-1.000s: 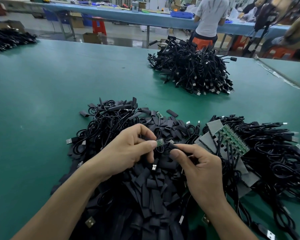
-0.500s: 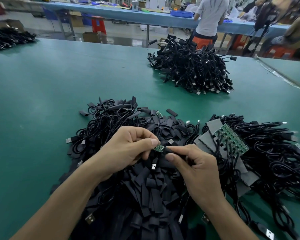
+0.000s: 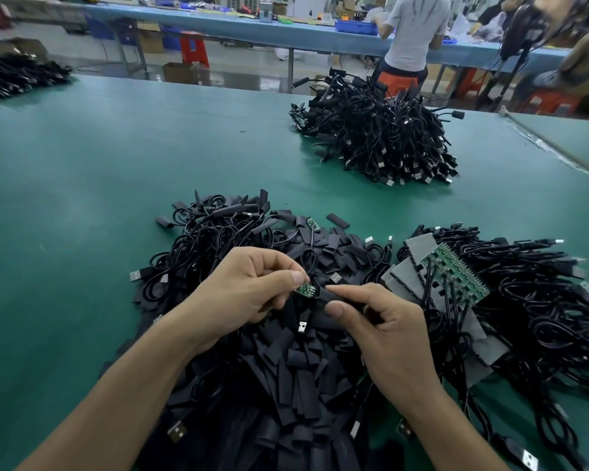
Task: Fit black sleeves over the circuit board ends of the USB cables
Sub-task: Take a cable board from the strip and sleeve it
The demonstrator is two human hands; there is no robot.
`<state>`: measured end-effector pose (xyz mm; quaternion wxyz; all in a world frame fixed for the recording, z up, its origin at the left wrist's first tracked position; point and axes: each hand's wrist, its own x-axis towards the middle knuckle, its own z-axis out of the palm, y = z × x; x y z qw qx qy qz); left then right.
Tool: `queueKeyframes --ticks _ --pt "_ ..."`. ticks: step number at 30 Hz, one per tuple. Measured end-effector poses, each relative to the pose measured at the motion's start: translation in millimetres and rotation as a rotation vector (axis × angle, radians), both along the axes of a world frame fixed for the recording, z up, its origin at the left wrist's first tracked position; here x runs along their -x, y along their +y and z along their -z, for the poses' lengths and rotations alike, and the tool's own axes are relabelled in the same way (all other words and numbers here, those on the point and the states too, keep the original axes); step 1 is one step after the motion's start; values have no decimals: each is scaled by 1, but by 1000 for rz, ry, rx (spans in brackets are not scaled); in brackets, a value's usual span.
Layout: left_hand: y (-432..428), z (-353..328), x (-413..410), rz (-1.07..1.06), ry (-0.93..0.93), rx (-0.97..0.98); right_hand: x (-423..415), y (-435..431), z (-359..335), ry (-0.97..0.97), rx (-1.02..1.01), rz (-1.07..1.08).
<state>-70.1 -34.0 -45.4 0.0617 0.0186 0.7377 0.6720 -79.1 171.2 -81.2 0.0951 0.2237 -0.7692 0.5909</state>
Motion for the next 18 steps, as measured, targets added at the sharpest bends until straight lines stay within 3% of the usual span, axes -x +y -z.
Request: queueKeyframes --ticks 18 --pt "3 1 -1 -41 19 35 -3 0 2 128 -79 91"
